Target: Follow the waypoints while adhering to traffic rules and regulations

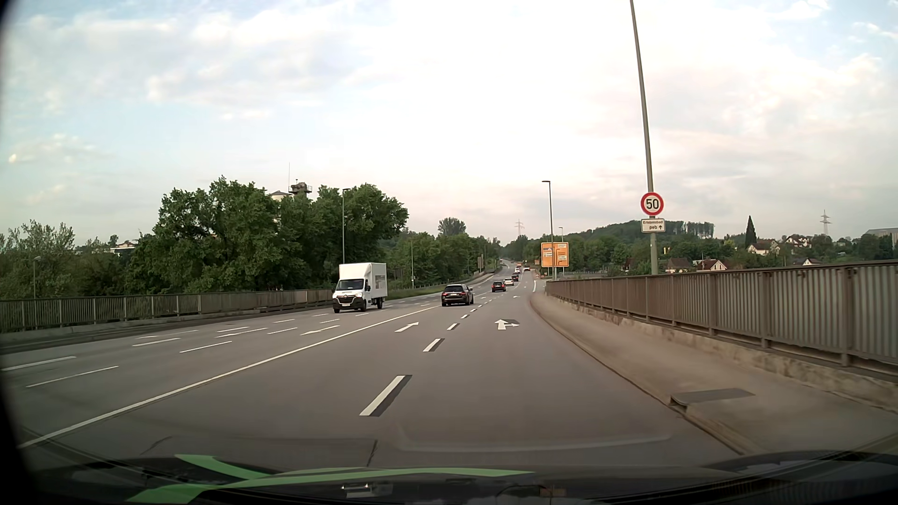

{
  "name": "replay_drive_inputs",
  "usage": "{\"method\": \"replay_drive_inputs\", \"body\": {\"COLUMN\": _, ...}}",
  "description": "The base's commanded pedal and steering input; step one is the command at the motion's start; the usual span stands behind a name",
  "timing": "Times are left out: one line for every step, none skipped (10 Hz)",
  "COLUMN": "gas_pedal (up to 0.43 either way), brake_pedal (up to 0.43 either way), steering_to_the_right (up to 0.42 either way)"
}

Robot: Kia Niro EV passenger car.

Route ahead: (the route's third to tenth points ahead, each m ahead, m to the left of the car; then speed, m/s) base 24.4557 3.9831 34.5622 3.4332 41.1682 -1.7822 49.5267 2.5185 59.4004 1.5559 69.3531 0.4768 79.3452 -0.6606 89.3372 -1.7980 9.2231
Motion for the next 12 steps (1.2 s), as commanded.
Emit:
{"method": "replay_drive_inputs", "body": {"gas_pedal": 0.098, "brake_pedal": 0.000, "steering_to_the_right": 0.005}}
{"method": "replay_drive_inputs", "body": {"gas_pedal": 0.098, "brake_pedal": 0.000, "steering_to_the_right": 0.005}}
{"method": "replay_drive_inputs", "body": {"gas_pedal": 0.098, "brake_pedal": 0.000, "steering_to_the_right": 0.005}}
{"method": "replay_drive_inputs", "body": {"gas_pedal": 0.098, "brake_pedal": 0.000, "steering_to_the_right": 0.005}}
{"method": "replay_drive_inputs", "body": {"gas_pedal": 0.098, "brake_pedal": 0.000, "steering_to_the_right": 0.005}}
{"method": "replay_drive_inputs", "body": {"gas_pedal": 0.098, "brake_pedal": 0.000, "steering_to_the_right": 0.005}}
{"method": "replay_drive_inputs", "body": {"gas_pedal": 0.098, "brake_pedal": 0.000, "steering_to_the_right": 0.005}}
{"method": "replay_drive_inputs", "body": {"gas_pedal": 0.098, "brake_pedal": 0.000, "steering_to_the_right": 0.005}}
{"method": "replay_drive_inputs", "body": {"gas_pedal": 0.098, "brake_pedal": 0.000, "steering_to_the_right": 0.005}}
{"method": "replay_drive_inputs", "body": {"gas_pedal": 0.098, "brake_pedal": 0.000, "steering_to_the_right": 0.005}}
{"method": "replay_drive_inputs", "body": {"gas_pedal": 0.098, "brake_pedal": 0.000, "steering_to_the_right": 0.005}}
{"method": "replay_drive_inputs", "body": {"gas_pedal": 0.098, "brake_pedal": 0.000, "steering_to_the_right": 0.005}}
